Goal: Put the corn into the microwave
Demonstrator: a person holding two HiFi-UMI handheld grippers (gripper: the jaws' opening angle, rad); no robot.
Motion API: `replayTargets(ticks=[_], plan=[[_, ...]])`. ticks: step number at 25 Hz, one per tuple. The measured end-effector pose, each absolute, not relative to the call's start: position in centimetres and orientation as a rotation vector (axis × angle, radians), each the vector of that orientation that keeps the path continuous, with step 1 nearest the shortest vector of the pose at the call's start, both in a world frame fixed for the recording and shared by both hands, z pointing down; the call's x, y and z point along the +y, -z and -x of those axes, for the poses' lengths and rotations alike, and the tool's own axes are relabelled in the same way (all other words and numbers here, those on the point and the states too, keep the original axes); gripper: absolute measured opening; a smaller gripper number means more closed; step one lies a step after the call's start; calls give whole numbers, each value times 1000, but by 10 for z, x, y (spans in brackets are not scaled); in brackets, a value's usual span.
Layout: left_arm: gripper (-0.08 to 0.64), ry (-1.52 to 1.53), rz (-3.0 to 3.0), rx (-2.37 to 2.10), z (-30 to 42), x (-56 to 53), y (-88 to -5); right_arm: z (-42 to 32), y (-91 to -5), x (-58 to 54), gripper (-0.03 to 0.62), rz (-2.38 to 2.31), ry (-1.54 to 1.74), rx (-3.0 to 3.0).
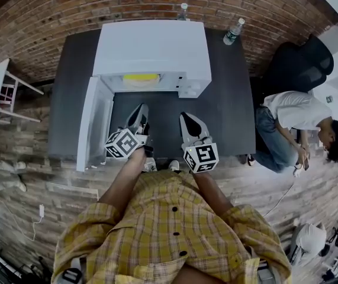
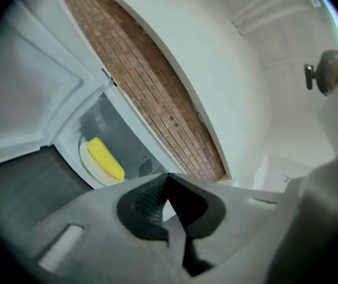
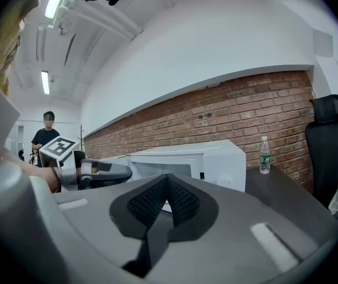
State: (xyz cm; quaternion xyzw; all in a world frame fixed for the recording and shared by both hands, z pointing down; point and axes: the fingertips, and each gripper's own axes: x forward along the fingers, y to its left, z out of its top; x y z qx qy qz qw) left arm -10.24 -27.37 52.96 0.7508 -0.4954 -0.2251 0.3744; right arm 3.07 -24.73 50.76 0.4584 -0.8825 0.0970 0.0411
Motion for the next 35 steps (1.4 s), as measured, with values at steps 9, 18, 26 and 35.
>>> replayTargets(ticks=[9,18,26,35], plan=[[-2,343,-2245,-1411,95,-257,-501,-44,-500,-260,0,-1454,-286,-2701],[-2,176,-2403,-1550,92,-246,-486,-48,-499,-270,0,-1475,-273,-2700],[-2,69,-2487,-1616,91,-240,-479,-40,-499,-270,0,-1447,-250,-2718],[-2,26,-2501,-1637,94,-239,-483,-33,-496,-267,0,-1422,-239,-2739]])
